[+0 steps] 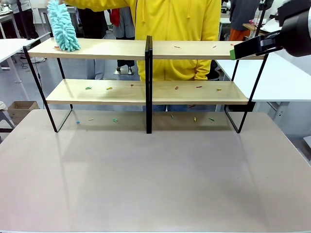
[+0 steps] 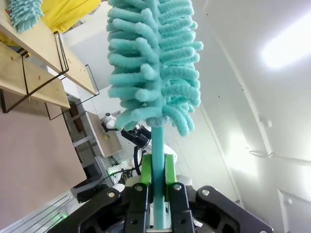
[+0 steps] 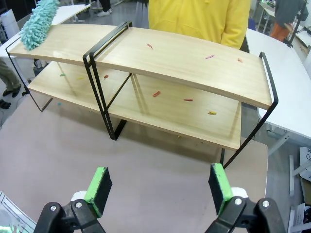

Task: Clean the shelves.
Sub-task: Clean a randomly selected level of the Shelf with the Duster.

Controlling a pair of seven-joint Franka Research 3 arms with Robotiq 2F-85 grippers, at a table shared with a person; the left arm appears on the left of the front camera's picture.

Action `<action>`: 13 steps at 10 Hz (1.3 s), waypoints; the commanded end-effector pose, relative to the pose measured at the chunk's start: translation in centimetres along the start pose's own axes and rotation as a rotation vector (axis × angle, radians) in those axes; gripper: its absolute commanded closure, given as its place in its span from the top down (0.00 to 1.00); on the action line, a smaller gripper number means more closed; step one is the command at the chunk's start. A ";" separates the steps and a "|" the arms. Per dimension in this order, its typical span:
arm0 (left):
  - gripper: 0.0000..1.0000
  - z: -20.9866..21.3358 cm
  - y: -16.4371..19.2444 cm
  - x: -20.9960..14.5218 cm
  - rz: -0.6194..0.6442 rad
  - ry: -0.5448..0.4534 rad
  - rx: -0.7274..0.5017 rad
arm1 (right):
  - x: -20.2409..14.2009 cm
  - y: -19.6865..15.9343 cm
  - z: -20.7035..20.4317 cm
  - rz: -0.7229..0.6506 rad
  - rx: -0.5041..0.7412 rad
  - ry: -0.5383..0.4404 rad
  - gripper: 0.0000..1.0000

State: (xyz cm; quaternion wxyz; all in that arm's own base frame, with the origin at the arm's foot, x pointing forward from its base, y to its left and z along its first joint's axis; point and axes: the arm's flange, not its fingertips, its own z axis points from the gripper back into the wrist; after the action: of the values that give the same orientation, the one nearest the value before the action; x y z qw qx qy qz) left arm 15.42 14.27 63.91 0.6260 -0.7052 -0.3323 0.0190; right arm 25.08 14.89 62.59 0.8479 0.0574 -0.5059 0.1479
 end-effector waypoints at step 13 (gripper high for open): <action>0.12 -3.1 -1.2 2.2 0.019 0.089 0.022 | 0.1 -0.1 0.0 0.003 0.001 0.000 1.00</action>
State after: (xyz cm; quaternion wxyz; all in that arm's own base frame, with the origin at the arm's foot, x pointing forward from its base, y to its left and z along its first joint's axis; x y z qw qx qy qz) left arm 17.40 12.99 65.30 0.6467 -0.7006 -0.3015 0.0009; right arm 25.08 14.89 62.59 0.8479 0.0574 -0.5059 0.1479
